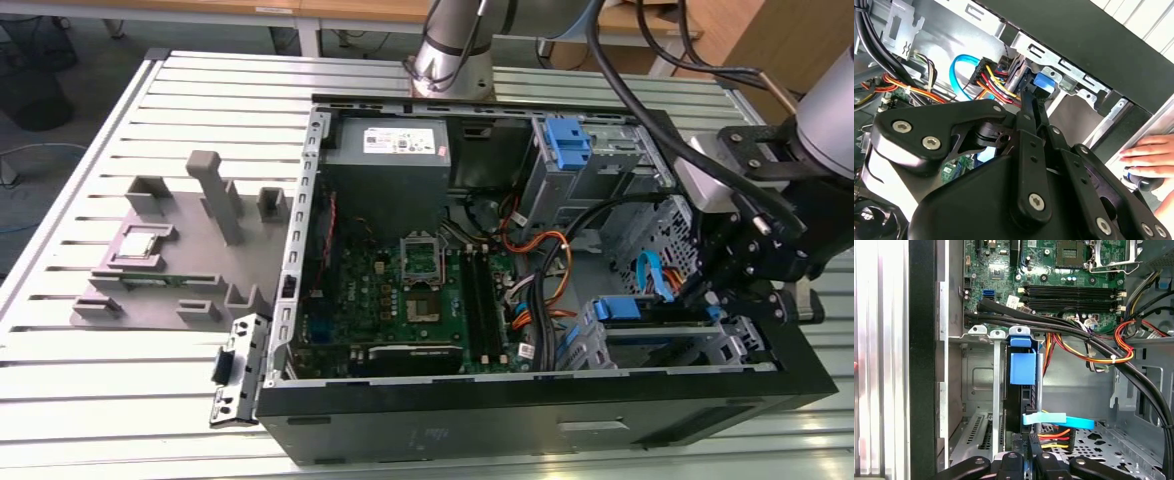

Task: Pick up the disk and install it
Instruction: 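Insert the second disk wire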

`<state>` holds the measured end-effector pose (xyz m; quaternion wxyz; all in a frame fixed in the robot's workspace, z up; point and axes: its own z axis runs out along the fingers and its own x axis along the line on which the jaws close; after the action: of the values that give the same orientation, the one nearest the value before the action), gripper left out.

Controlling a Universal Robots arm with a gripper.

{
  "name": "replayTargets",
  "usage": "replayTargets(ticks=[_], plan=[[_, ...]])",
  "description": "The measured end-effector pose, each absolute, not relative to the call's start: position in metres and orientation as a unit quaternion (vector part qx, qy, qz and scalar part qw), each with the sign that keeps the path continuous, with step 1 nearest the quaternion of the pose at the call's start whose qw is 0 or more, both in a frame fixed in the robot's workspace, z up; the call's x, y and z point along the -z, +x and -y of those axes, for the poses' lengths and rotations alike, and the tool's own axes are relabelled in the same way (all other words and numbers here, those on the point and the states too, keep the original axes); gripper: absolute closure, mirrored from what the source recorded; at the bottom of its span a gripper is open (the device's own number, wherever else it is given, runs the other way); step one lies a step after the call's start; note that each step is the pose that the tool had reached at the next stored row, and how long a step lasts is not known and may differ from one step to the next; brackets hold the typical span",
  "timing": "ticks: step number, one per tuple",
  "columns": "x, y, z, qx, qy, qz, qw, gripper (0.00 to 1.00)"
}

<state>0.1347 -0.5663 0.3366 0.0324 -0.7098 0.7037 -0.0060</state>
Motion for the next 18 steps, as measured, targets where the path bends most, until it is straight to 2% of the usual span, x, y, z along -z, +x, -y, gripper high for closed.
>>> replayTargets(ticks=[18], plan=[[-0.3380,0.1322,0.5664,0.005,-0.710,-0.704,0.038,0.84]])
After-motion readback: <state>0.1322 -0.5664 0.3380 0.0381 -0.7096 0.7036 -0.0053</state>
